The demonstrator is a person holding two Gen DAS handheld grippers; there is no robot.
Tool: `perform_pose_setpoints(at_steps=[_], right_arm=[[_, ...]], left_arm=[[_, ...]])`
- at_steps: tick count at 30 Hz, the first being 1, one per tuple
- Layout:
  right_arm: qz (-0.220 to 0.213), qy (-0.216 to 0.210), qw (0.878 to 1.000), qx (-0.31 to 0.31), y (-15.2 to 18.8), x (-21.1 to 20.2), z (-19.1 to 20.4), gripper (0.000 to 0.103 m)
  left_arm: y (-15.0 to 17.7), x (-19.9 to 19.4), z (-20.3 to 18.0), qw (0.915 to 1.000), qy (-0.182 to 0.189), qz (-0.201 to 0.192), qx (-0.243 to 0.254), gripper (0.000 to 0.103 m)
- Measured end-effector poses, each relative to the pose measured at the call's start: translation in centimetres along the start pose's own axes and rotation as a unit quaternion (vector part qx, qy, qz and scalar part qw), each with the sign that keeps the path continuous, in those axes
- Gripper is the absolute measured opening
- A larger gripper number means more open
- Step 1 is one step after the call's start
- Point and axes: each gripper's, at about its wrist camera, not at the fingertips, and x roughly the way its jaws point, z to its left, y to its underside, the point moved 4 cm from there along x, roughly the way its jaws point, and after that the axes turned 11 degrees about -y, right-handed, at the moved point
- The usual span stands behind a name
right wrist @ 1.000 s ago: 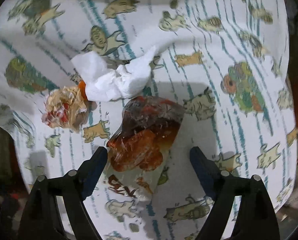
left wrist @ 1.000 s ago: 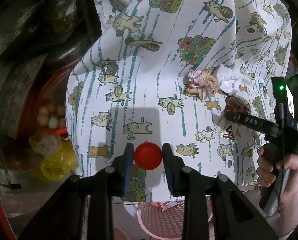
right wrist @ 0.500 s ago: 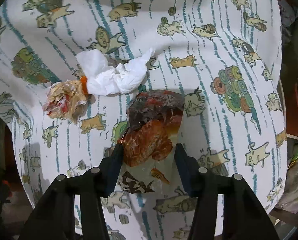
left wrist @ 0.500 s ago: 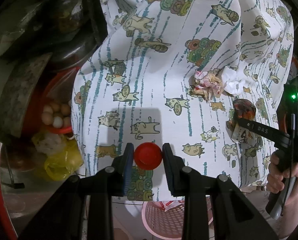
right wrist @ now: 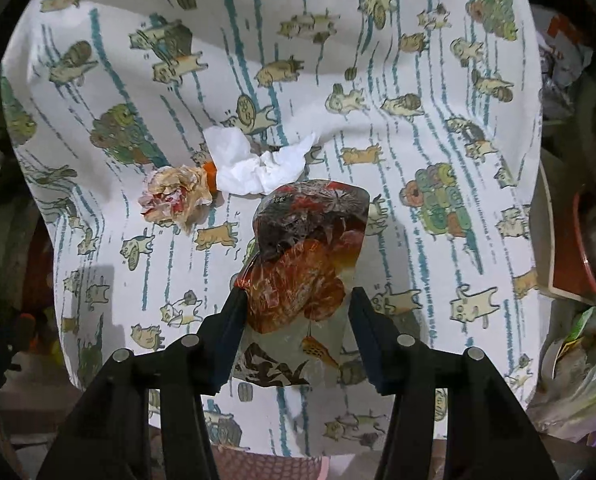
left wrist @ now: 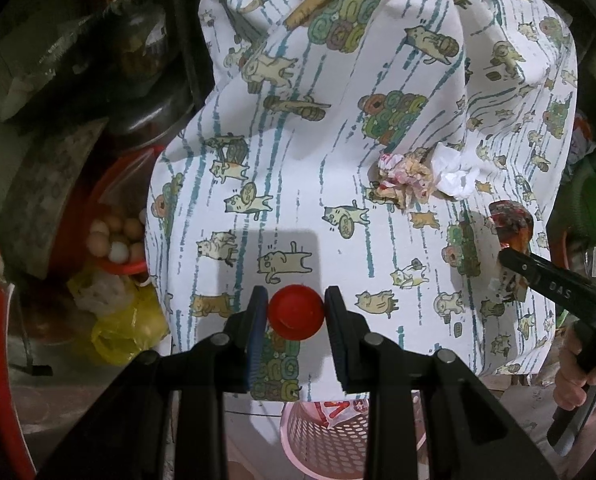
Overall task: Collect trash
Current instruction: 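Carry the red cap and orange wrapper over the pink basket and release both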
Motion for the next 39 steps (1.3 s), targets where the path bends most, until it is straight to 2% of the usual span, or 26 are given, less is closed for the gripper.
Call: perform_pose_setpoints(at_steps=[8, 13, 16, 21, 27, 33, 37, 39], right_arm=[[-0.014, 0.013, 1.0, -0.003, 0.3, -0.1, -0.8, 0.055], [-0.031, 0.027, 0.999, -0.022, 0.6, -1.5, -0.5, 0.055], [-0.043, 0.019, 0.998, -0.037, 0.8, -3.0, 0.3, 0.055], [-0.067, -0.009, 0.996, -0.059, 1.8, -6.7, 2.3, 0.055], [-0.102, -0.033, 0.99, -0.096, 3.5, -11.9, 5.4, 0.055], [-0.126, -0.053, 0.984, -0.111, 5.7, -16.9, 7.2, 0.055], [-0.129, -0.039, 0.986, -0.101, 7.6, -18.7, 7.9, 0.055], [-0.117, -0.023, 0.991, -0.066, 8.9, -19.1, 7.6, 0.055]], left_arm=[[0.4, -0.7, 0.0, 1.0, 0.001, -0.008, -0.002, 0.027], [0.7, -2.1, 0.1, 0.9996, 0.005, -0.027, -0.006, 0.027], [1.1, -3.7, 0.2, 0.9989, 0.011, -0.046, -0.002, 0.027], [1.4, -6.8, 0.6, 0.9973, 0.022, -0.067, -0.019, 0.027], [2.2, -11.1, 0.1, 0.9949, 0.016, -0.099, -0.008, 0.027], [4.5, -13.9, 0.4, 0.9939, 0.027, -0.105, -0.019, 0.027], [6.5, -14.6, 0.8, 0.9933, 0.037, -0.102, -0.038, 0.027], [7.6, -14.6, 0.9, 0.9927, 0.045, -0.098, -0.054, 0.027]])
